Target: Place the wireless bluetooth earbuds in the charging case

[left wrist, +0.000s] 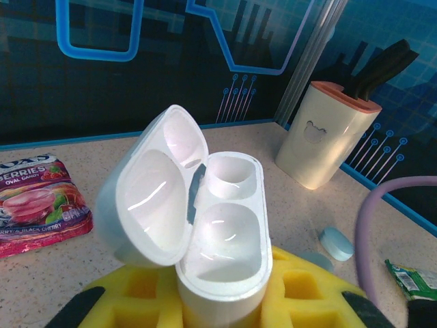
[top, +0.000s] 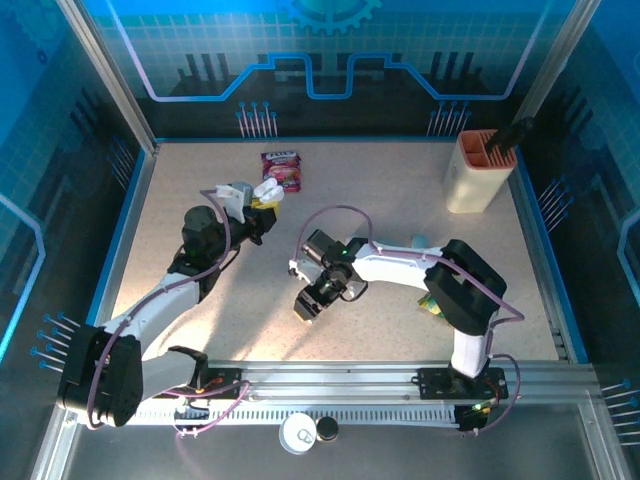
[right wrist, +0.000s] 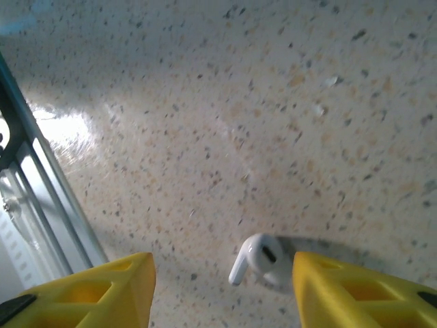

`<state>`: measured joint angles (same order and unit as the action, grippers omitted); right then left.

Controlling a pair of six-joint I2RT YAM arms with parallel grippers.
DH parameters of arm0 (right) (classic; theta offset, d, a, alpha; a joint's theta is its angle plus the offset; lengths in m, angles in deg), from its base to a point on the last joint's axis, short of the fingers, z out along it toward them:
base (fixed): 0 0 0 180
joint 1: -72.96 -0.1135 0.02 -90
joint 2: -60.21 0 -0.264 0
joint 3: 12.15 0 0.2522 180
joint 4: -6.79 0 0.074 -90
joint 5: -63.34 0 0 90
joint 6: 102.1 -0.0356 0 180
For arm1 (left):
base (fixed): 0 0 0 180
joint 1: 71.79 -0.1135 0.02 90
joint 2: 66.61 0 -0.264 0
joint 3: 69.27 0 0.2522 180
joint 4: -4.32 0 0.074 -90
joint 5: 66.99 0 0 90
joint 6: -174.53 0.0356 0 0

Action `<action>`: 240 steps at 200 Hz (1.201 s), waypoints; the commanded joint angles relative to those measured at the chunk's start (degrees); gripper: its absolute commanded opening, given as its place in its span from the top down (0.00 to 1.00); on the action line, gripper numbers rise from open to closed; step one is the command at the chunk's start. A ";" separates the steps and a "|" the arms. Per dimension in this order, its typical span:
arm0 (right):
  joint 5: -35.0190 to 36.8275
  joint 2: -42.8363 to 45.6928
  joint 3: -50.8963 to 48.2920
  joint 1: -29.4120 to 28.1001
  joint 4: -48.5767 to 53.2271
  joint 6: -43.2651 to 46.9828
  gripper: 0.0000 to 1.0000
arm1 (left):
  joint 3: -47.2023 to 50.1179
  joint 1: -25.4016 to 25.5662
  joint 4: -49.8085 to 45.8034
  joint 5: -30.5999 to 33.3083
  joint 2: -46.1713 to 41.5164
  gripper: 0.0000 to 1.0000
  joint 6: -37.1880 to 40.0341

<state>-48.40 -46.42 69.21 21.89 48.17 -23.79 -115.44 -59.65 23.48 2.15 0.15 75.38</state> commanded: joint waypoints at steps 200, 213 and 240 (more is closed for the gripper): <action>1.85 -3.15 -2.86 1.06 -0.75 5.67 0.83 | 0.59 -0.45 2.80 -1.99 1.45 0.90 -1.51; 3.01 -1.32 -3.37 1.06 -1.86 5.32 0.83 | 0.66 -0.45 2.73 -2.08 1.47 0.90 -1.47; 7.94 5.51 -5.97 1.14 -5.92 4.83 0.83 | 0.85 -0.37 2.54 -3.01 1.55 0.91 -0.87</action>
<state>-46.63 -47.19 65.56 23.05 45.15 -18.50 -115.44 -59.65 23.53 1.45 1.37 74.24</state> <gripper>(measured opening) 0.169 0.198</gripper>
